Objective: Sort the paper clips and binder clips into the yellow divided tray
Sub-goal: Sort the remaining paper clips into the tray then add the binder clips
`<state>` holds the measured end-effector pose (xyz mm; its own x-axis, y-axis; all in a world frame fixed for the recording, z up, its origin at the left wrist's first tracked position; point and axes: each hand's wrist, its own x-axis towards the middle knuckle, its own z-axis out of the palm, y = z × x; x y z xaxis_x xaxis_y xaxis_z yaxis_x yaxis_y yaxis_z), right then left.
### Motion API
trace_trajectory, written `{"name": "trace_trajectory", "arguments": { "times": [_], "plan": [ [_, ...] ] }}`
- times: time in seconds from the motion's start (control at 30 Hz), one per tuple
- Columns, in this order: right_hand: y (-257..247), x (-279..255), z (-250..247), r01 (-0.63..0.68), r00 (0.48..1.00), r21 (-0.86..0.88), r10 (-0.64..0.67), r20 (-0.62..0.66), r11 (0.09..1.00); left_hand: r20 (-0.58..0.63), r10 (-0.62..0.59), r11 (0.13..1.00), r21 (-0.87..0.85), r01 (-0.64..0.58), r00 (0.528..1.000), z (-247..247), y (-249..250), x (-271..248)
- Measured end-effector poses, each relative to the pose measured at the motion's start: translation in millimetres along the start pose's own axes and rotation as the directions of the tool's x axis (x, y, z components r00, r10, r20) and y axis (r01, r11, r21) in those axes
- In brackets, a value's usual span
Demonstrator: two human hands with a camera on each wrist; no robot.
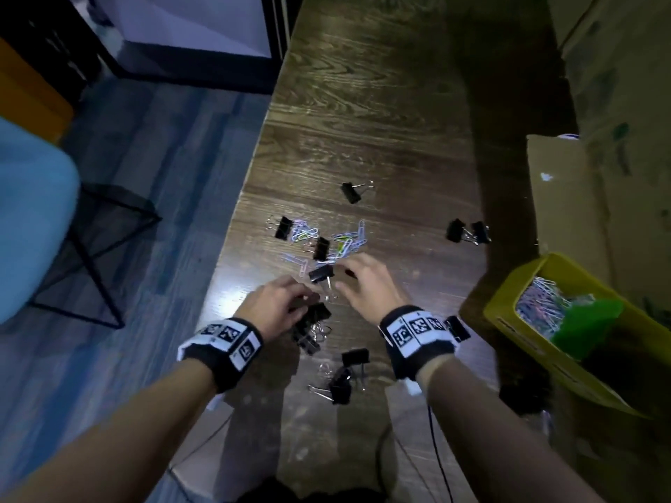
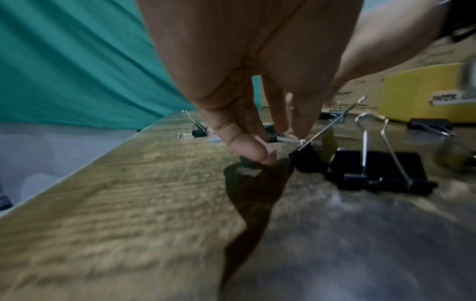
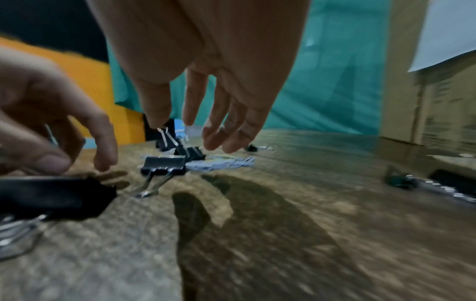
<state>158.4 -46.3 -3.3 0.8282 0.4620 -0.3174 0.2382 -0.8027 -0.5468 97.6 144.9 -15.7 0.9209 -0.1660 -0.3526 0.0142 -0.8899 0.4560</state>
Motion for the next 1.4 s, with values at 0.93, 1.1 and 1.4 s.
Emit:
{"name": "trace_trajectory", "arguments": {
  "times": [0.93, 1.1, 1.4],
  "plan": [
    [25, 31, -3, -0.103, 0.994, -0.144, 0.098, -0.038, 0.984, -0.159, 0.063, 0.997, -0.041, -0.071, 0.985, -85, -8, 138],
    [21, 38, 7, -0.091, 0.992, -0.219, 0.107, 0.060, 0.971, 0.012, 0.082, 0.994, 0.069, -0.083, 0.997, -90, -23, 156],
    [15, 47, 17, -0.100, 0.994, -0.214, 0.106, 0.016, 0.972, -0.186, 0.091, 0.995, 0.067, -0.080, 0.978, -57, -57, 105]
  ]
}}
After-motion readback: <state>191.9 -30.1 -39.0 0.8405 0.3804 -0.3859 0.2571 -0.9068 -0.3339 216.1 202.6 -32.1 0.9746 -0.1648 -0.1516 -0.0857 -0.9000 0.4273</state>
